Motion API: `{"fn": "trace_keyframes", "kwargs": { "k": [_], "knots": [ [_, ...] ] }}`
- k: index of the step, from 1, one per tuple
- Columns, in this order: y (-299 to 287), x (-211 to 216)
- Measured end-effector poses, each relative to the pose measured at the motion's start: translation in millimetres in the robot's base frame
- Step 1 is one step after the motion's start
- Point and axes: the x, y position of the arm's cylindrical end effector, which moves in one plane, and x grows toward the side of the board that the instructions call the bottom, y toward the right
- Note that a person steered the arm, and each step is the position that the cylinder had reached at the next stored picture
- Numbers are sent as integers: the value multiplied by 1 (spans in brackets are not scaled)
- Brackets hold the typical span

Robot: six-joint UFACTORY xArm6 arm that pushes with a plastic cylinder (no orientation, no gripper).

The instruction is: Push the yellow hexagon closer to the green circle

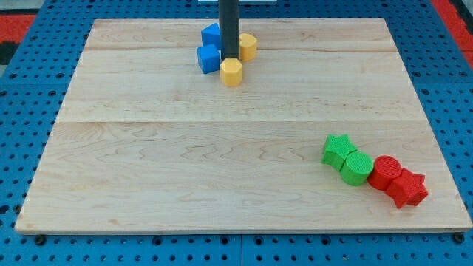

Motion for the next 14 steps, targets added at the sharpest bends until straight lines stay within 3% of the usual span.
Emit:
{"fn": "trace_keyframes", "kwargs": {
  "k": [1, 2, 3, 4, 6, 7, 8, 9, 10, 11, 13, 14],
  "knots": [
    [82, 52],
    [103, 76],
    [100, 33],
    [47, 13],
    [-7, 75],
    [21, 135],
    [29, 148],
    [4, 128],
    [-11, 145],
    [1, 176],
    [141, 225],
    [135, 232]
  ]
}}
